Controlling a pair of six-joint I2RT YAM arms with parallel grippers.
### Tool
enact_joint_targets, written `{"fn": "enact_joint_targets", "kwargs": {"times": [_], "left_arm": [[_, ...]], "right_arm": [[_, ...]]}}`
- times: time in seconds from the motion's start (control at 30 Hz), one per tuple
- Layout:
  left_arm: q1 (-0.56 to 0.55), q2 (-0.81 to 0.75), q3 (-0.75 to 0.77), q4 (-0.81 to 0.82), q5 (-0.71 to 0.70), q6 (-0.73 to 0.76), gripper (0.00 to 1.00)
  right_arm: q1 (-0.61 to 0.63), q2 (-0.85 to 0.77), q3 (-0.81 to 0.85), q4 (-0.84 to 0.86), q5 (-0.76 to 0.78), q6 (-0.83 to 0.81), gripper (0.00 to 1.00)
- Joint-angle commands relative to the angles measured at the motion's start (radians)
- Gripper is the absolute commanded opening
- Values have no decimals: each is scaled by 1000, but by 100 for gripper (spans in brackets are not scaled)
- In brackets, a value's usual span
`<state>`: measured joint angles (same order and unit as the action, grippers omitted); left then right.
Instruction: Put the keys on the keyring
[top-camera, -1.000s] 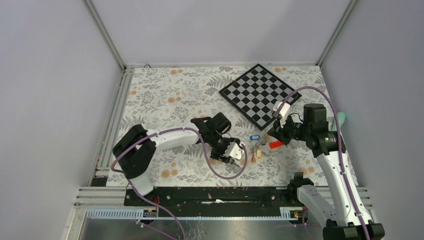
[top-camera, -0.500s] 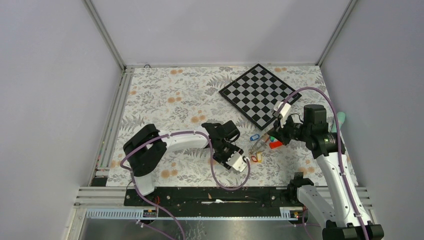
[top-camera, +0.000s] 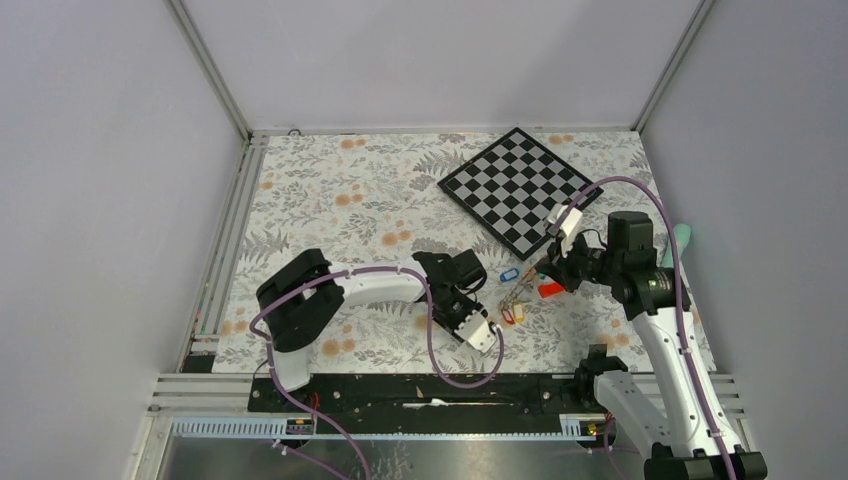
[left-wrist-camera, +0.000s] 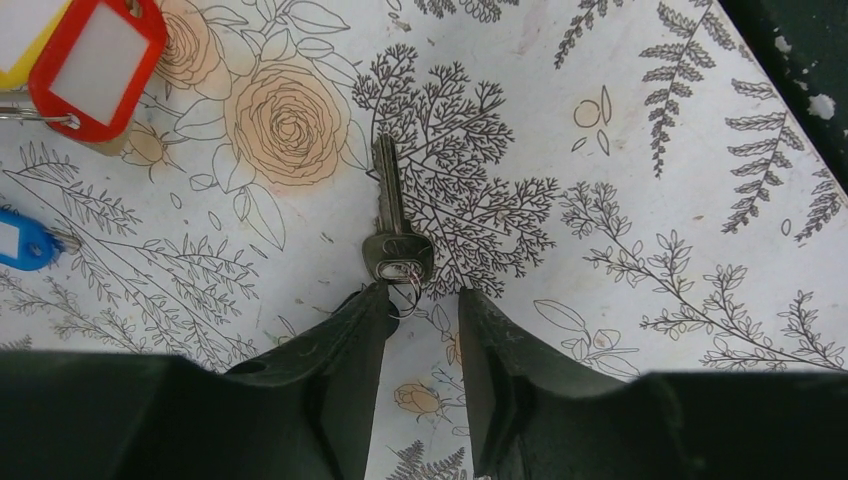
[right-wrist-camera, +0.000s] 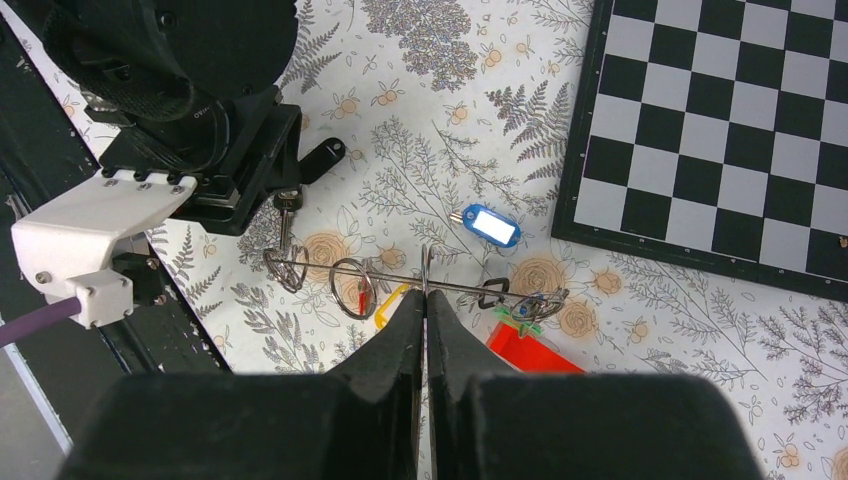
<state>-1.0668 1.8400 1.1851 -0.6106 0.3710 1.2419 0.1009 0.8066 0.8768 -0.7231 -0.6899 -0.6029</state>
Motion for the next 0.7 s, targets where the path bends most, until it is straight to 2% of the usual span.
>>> {"fn": "enact_joint_targets", "kwargs": {"times": [0.0,0.67], "left_arm": [[-16,14,39,10,-22,24,37],[-23,-27,43,54,-58,-34,1]], "right_arm": [[-10,-20,0,35,-14,17,0],[-14,-32,-10,36,-17,19,0]]}}
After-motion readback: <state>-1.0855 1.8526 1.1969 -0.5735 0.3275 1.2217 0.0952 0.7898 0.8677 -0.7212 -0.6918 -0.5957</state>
